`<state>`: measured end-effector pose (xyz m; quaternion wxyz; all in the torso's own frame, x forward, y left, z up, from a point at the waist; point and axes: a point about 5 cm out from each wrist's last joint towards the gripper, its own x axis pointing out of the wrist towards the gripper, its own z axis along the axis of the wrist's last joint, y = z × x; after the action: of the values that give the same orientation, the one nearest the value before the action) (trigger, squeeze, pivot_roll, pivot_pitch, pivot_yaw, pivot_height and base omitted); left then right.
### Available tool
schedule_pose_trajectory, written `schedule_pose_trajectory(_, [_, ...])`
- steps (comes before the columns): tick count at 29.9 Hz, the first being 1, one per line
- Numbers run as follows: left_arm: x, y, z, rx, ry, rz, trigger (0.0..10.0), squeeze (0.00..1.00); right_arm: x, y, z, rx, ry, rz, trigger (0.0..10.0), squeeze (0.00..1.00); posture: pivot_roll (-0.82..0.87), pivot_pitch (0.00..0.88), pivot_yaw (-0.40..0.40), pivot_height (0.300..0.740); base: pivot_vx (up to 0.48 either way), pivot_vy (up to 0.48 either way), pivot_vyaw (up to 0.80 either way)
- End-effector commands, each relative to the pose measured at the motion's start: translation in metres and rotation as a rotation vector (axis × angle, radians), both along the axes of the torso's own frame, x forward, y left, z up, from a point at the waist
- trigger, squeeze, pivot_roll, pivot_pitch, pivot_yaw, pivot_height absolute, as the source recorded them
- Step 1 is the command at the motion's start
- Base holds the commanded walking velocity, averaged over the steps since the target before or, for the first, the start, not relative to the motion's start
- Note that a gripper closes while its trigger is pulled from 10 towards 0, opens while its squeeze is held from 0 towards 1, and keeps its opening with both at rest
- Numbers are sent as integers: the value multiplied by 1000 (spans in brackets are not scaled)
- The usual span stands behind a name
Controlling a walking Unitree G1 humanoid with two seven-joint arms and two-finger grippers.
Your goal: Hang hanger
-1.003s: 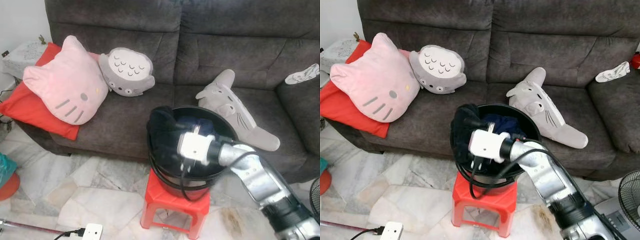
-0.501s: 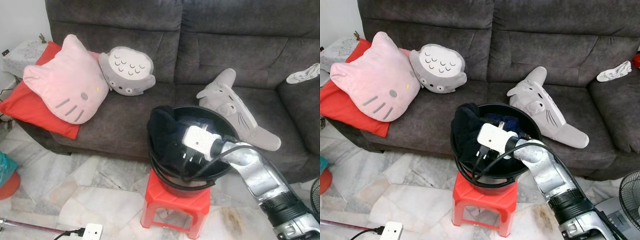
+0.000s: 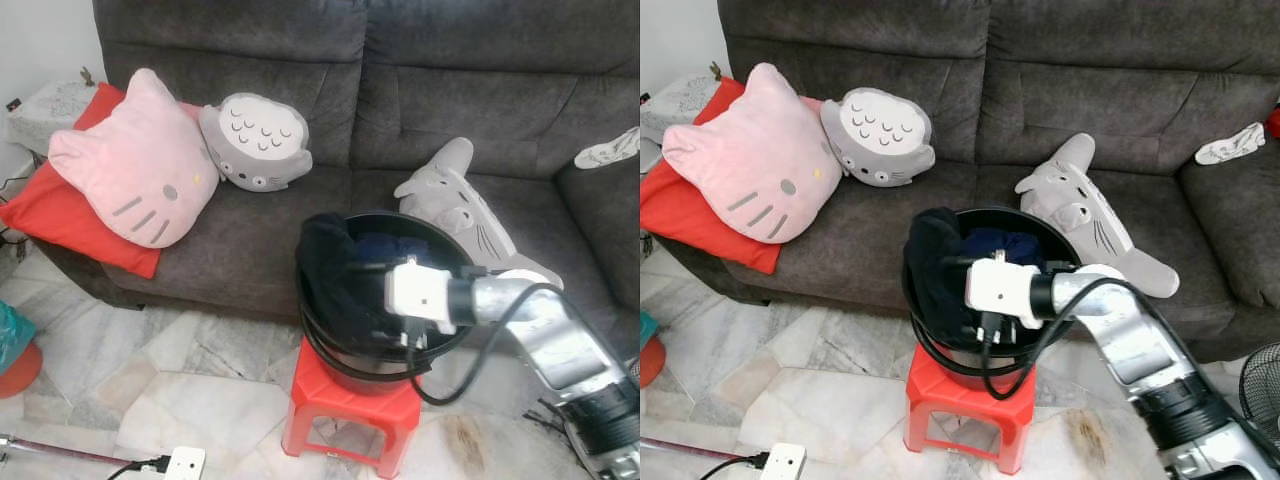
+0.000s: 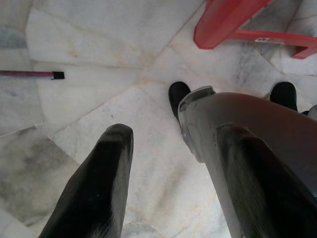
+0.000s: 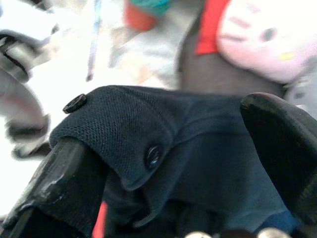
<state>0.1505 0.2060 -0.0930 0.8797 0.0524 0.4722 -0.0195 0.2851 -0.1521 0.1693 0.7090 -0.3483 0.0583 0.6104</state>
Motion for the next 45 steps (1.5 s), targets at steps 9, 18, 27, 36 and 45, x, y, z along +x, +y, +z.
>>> schedule_pose_trajectory(9, [-7,2,-3,11,34,-11,10000,0,0,5,16,138,-22,28,10000,0,-105,83,34,740,0,0,0])
schedule_pose_trajectory(18, [-7,2,-3,12,34,-12,10000,0,45,-8,17,97,-134,-329,10000,0,-101,84,37,740,0,0,0])
schedule_pose_trajectory(27, [-6,1,-3,11,33,-14,10000,0,22,-19,3,-115,-25,-59,10000,0,-106,82,38,740,0,0,0])
schedule_pose_trajectory(36, [-6,0,-3,6,30,-10,10000,0,14,-26,15,-143,29,81,10000,0,-105,79,36,740,0,0,0])
schedule_pose_trajectory(45, [-6,0,-3,8,30,-5,10000,0,22,-20,46,18,-69,92,10000,0,-103,77,33,740,0,0,0])
